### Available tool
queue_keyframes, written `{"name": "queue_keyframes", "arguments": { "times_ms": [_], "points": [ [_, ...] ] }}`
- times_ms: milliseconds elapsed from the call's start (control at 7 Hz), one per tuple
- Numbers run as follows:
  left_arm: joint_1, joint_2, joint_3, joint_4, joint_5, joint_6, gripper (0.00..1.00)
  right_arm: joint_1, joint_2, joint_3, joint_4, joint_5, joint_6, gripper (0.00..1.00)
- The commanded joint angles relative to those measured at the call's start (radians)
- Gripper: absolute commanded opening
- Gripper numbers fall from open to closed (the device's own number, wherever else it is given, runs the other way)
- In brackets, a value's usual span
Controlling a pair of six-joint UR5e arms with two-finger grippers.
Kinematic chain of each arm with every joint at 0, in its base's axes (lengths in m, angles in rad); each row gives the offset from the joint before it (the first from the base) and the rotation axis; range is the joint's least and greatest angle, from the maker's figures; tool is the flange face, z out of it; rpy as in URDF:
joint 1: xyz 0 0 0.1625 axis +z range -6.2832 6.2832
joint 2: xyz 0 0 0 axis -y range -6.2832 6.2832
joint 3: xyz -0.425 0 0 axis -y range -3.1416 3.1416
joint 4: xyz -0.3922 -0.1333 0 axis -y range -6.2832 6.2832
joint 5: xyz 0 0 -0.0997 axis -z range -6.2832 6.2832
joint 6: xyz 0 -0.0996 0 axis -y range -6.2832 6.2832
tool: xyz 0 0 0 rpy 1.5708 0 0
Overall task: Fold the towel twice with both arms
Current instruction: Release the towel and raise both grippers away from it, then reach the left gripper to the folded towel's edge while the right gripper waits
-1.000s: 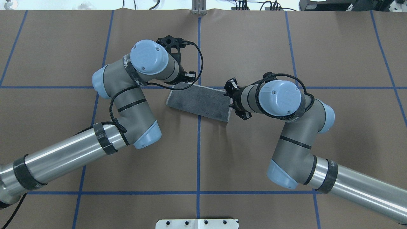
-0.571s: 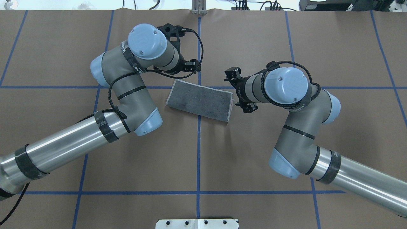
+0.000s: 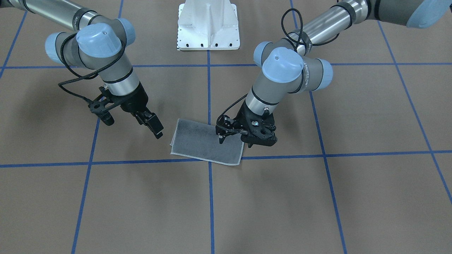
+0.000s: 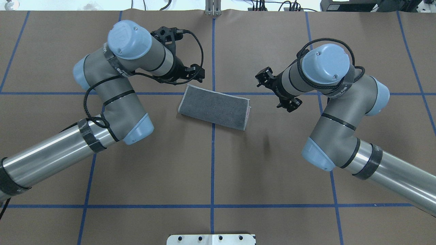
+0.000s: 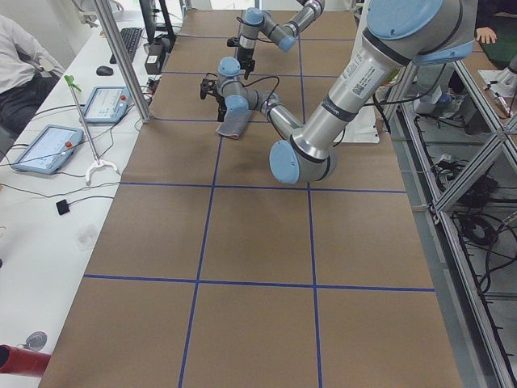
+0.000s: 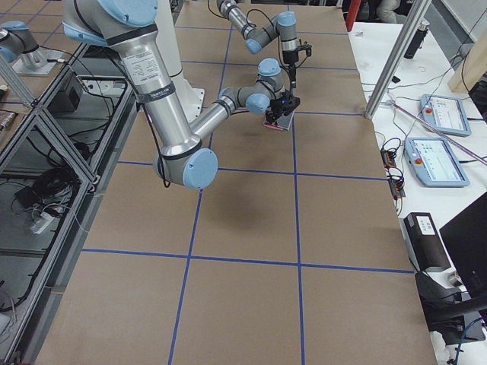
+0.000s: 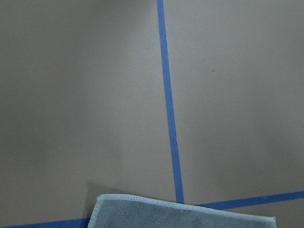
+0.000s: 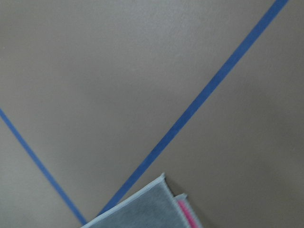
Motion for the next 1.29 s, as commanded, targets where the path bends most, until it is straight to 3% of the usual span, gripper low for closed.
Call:
{"name": "queue_keyframes", "arguments": {
  "times_ms": [0,143,429,571,857,1143],
  "points": [
    [0.001,0.135,-0.108,-0.006,-0.007,-0.024,1.00,0.031,-0.035,0.054,-0.132,0.032,-0.294,1.00],
    [0.010,0.141,-0.092,-0.033,-0.007,-0.120,1.00,0.057,-0.087,0.095,-0.134,0.079,-0.415,1.00],
    [0.022,0.156,0.026,-0.300,-0.004,-0.296,1.00,0.152,-0.152,0.117,-0.134,0.208,-0.651,1.00],
    [0.027,0.146,0.063,-0.388,0.000,-0.421,0.99,0.175,-0.169,0.117,-0.134,0.225,-0.707,1.00],
    [0.032,0.144,0.065,-0.395,0.003,-0.491,0.96,0.175,-0.167,0.117,-0.133,0.221,-0.708,1.00],
    [0.041,0.144,0.067,-0.397,0.004,-0.529,0.73,0.175,-0.166,0.117,-0.133,0.222,-0.708,1.00]
  ]
}}
